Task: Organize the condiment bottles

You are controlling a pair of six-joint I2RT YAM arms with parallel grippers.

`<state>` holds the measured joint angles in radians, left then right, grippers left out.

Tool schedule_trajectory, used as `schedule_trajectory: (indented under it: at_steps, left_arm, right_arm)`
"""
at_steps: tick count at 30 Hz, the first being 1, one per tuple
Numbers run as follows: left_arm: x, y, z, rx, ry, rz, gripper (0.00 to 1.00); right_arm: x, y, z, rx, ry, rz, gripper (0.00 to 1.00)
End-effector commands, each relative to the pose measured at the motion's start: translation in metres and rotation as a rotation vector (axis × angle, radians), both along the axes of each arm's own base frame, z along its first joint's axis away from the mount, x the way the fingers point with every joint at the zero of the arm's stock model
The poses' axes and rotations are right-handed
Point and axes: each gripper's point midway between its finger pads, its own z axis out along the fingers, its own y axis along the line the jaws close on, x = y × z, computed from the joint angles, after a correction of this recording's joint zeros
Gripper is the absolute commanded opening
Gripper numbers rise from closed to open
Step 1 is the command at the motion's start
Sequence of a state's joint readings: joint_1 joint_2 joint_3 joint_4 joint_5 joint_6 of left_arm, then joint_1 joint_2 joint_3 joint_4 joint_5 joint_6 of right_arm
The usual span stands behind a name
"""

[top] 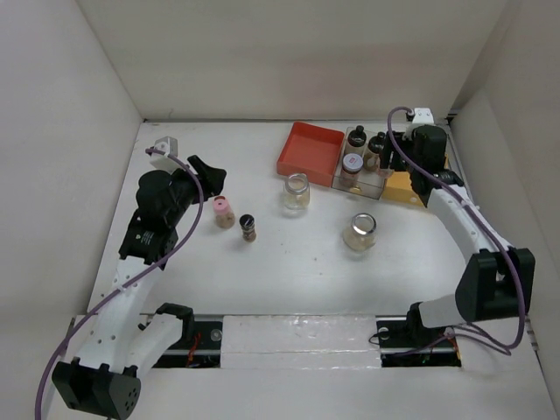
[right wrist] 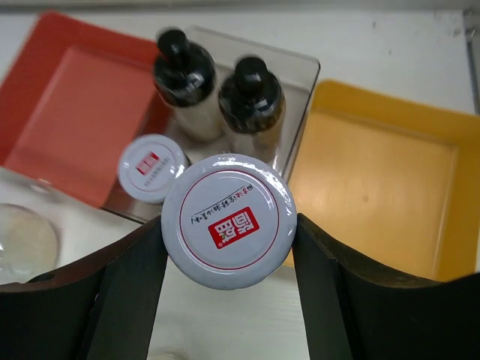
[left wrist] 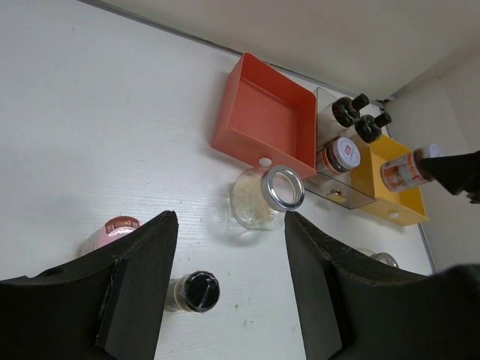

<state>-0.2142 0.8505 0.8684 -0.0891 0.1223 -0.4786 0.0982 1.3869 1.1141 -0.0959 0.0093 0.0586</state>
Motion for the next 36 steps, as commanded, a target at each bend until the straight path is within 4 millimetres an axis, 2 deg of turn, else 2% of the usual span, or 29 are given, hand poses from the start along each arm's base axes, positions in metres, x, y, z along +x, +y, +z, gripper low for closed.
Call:
schedule_trajectory:
  at_steps: [1, 7, 10, 15, 17, 20, 24, 26, 27, 30, 33, 34, 36]
  left_arm:
    - [0.002, -0.004, 0.025, -0.009, -0.088, -0.029, 0.55]
    - [0.005, -0.005, 0.025, -0.009, -0.088, -0.029, 0.55]
    - [0.006, -0.006, 0.022, -0.009, -0.079, -0.038, 0.55]
    - [0.007, -0.008, 0.019, -0.008, -0.069, -0.047, 0.55]
    - [0.007, -0.008, 0.019, -0.008, -0.069, -0.047, 0.55]
    - [0.007, -0.008, 0.019, -0.008, -0.069, -0.047, 0.55]
    - [0.008, -0.009, 0.016, -0.007, -0.060, -0.047, 0.55]
    - [0.008, -0.009, 0.016, -0.007, -0.060, -0.047, 0.55]
    - [0.008, -0.009, 0.016, -0.007, -0.060, -0.047, 0.55]
    - [0.008, -0.009, 0.016, -0.007, -0.060, -0.047, 0.55]
    - [0.008, -0.009, 0.016, -0.007, -0.060, -0.047, 0.55]
    - [0.008, -0.009, 0.016, -0.007, -0.060, -0.047, 0.55]
    - [0.008, -0.009, 0.016, -0.007, -0.060, -0.047, 0.55]
  right_arm:
    - [0.023, 0.002, 0.034, 0.067, -0.137, 0.034, 0.45]
    - [0.041, 0.002, 0.013, 0.071, -0.106, 0.042, 0.44]
    - [0.045, 0.004, 0.020, 0.074, -0.124, 0.051, 0.44]
    - [0.053, 0.004, 0.009, 0.074, -0.106, 0.051, 0.44]
    - [0.054, 0.009, 0.002, 0.065, -0.091, 0.062, 0.44]
    - [0.062, 0.011, -0.024, 0.057, -0.043, 0.053, 0.44]
    - [0.068, 0.018, -0.034, 0.044, -0.024, 0.063, 0.44]
    - [0.070, 0.021, -0.048, 0.039, 0.004, 0.064, 0.44]
    - [0.072, 0.020, -0.044, 0.036, -0.006, 0.054, 0.45]
    - [0.072, 0.027, -0.048, 0.026, 0.002, 0.052, 0.52]
    - [0.072, 0.027, -0.048, 0.016, 0.001, 0.036, 0.67]
    - [0.071, 0.025, -0.042, 0.015, -0.013, 0.027, 0.73]
    - [0.068, 0.025, -0.030, 0.008, -0.032, 0.011, 0.75]
